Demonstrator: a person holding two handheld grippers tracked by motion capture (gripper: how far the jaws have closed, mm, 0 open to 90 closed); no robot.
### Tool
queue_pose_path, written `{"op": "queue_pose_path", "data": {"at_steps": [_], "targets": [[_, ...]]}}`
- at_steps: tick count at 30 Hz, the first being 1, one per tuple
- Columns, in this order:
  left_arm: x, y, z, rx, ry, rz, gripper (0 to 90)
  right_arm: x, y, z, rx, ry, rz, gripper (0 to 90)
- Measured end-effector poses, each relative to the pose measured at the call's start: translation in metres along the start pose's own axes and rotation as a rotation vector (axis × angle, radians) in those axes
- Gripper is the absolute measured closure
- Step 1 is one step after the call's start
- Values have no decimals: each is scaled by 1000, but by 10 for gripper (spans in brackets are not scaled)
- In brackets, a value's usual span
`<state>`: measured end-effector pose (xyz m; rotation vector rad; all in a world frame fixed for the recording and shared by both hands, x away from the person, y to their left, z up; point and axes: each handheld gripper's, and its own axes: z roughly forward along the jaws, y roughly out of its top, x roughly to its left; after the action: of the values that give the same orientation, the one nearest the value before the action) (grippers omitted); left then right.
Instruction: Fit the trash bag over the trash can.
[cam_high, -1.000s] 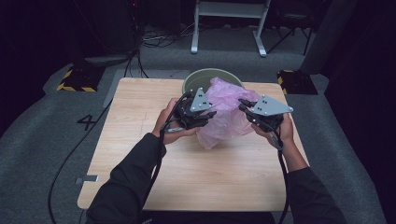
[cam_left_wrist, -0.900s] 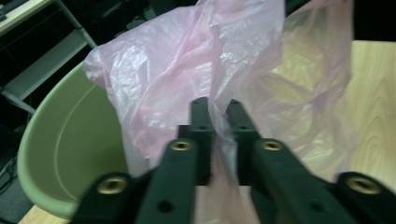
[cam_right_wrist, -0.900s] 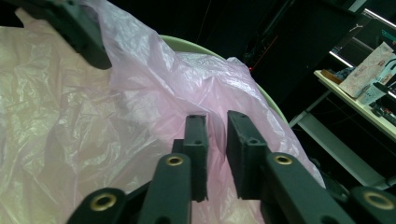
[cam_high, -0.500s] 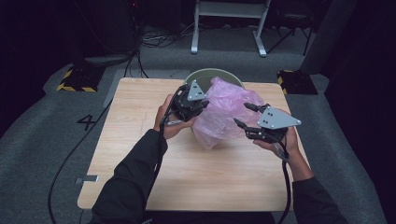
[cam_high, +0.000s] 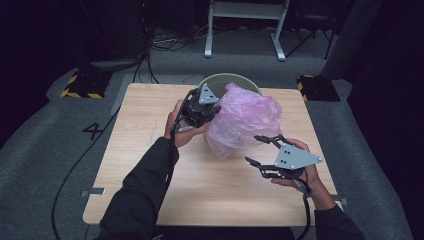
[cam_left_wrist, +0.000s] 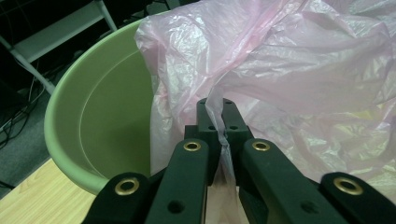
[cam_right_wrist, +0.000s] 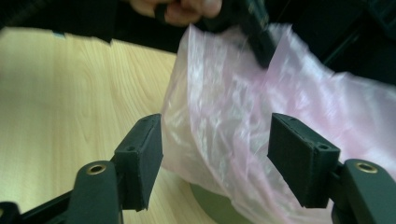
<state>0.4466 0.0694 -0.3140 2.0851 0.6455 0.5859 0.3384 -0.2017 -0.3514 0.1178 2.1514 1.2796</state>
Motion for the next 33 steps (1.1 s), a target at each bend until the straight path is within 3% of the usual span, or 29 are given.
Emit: {"op": "queue_pose_path", "data": {"at_steps": [2, 4, 7, 10, 13, 20, 25, 33], "targets": [[2, -1, 0, -1, -3, -9, 895, 1, -6, 9, 27, 5, 3, 340], [4, -1, 0, -2, 2, -13, 895, 0, -11, 16, 60, -34, -2, 352], [8, -2, 0, -6, 7, -24, 895, -4, -20, 25, 90, -131, -9, 550], [15, -5, 0, -8, 24, -39, 895, -9, -26, 26, 120, -175, -23, 768], [24, -9, -1, -2, 45, -59, 895, -15, -30, 22, 150, -195, -27, 876], [47, -18, -5, 7, 99, -106, 895, -37, -38, 7, 223, -264, -19, 900], [57, -23, -5, -3, 118, -135, 895, -58, -44, -1, 244, -318, 15, 900], [68, -29, 3, -13, 178, -136, 895, -92, -41, 9, 270, -407, 55, 856]]}}
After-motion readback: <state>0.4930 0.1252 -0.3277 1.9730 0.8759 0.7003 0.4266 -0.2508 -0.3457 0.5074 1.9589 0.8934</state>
